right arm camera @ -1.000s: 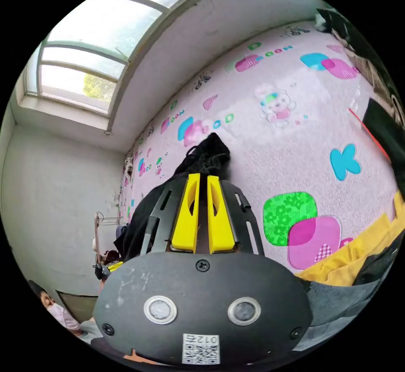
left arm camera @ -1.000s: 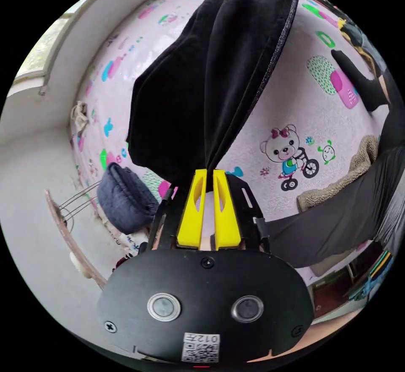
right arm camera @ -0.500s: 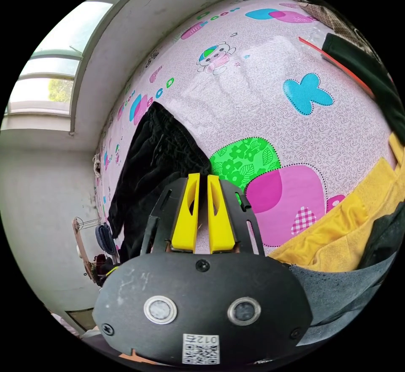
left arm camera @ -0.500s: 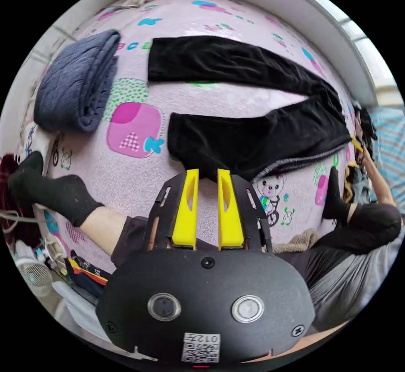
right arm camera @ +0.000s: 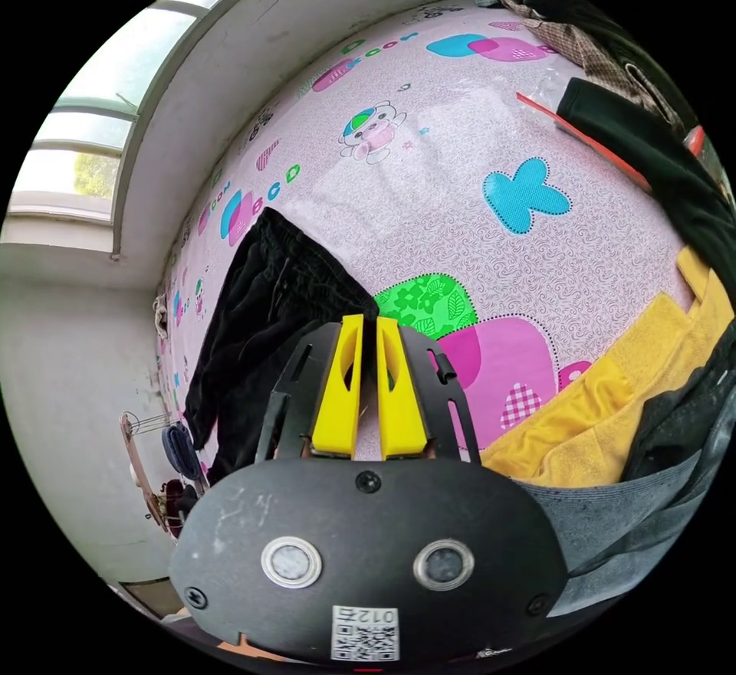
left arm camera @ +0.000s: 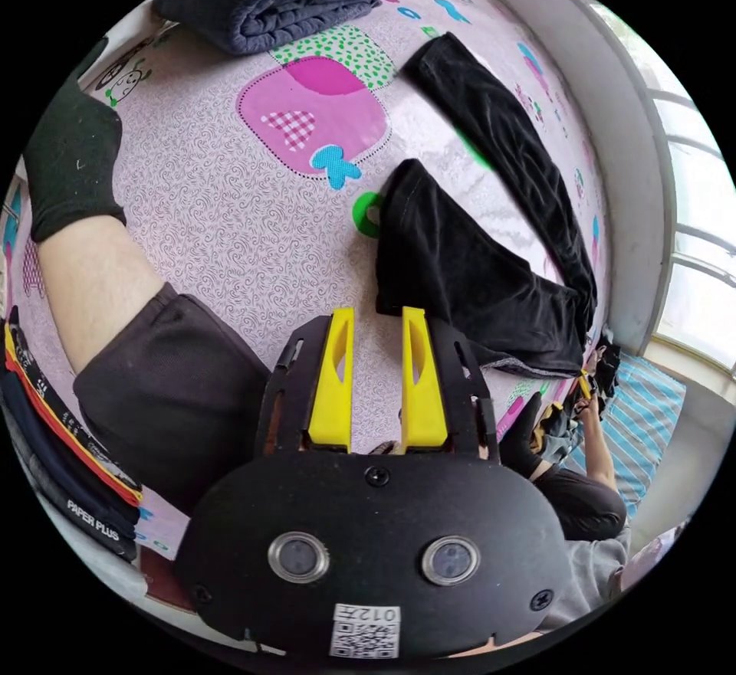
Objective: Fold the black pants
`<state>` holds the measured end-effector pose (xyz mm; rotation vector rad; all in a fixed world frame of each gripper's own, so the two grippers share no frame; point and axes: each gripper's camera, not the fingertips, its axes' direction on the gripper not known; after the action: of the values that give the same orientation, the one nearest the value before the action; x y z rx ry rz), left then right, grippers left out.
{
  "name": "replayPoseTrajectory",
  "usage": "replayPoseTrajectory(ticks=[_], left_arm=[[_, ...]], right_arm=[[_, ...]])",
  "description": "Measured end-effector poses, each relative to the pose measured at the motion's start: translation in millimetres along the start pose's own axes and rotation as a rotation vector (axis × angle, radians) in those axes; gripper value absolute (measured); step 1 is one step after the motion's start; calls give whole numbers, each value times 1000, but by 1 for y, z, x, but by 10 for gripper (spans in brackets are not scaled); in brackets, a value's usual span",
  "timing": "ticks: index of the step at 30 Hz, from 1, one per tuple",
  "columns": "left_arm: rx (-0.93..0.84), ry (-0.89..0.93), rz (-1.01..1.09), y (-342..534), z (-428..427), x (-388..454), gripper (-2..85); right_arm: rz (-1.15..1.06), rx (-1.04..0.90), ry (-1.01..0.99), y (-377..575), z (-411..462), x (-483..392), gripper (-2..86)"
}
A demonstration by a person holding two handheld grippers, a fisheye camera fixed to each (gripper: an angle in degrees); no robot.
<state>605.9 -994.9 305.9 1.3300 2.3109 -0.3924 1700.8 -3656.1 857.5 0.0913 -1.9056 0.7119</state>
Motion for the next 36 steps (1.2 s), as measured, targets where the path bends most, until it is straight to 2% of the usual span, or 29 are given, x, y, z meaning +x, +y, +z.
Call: replayPoseTrajectory(ticks=[3,5,8,10,12,15,18,21,23,29,36], left_arm=[[14,32,11,-1,-2,-6,84],[-30,-57,45,-4,6,-1,72],[16,-172,85,-6,5,10,45],[36,-156,101,-10,0,14,31],[60,-101,115,-20,-19,17,21],[190,18,195,-34,-88,32,11],[241,-29,326,-31,-145,51,7],[92,-136,372,-25,-141,47,5],[-85,-183,330,-22,-99,27,5],[-356,-431,273,-1,-7,3,5],[-383,-407,244,26,4,-6,6]], right_arm=[[17,10,-9,-2,0,5,7],[22,13,-9,-1,4,7,7],[41,25,-18,0,10,14,6],[74,24,-35,-6,11,15,4],[87,32,-85,-16,5,9,3],[12,68,-171,-41,-19,-21,2],[-88,85,-157,-50,-36,-39,0],[-60,66,-181,-37,-21,-5,0],[-16,25,-147,-20,6,25,0],[99,-26,-102,28,65,104,0],[72,-13,-3,50,82,131,-6]])
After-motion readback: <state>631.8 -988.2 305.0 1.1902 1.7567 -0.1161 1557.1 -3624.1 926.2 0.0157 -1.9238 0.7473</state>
